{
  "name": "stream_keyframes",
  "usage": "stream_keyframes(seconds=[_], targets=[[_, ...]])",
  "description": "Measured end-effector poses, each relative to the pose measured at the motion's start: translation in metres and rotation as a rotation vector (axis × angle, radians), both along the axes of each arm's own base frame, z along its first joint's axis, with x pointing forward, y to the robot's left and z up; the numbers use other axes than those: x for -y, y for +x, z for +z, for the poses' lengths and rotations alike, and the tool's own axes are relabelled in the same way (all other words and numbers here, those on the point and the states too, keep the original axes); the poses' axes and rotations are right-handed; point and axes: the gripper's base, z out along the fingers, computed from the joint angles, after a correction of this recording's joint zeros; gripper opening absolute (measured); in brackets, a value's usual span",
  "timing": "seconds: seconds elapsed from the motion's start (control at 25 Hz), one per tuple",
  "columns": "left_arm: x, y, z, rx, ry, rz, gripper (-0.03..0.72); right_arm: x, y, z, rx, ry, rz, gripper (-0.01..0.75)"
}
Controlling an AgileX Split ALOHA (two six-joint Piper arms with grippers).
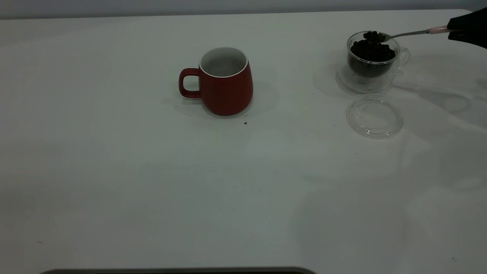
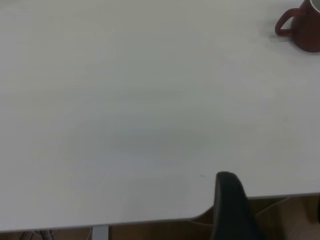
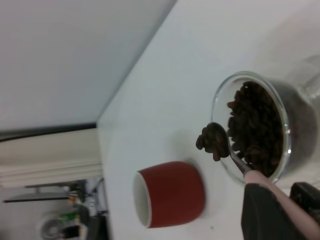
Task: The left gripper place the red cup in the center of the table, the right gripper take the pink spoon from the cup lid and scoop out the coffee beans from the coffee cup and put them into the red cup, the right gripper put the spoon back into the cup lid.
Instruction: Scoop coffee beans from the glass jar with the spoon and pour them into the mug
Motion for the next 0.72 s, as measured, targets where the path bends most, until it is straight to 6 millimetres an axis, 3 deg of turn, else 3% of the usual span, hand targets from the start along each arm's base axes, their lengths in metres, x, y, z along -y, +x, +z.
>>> stream_keyframes(seconds=[0.72], targets=[[0.0000, 0.0000, 0.0000, 0.000, 0.000, 0.000, 0.463, 0.0002, 0.0004, -0.0087, -0.002, 0.065, -0.042, 0.107]])
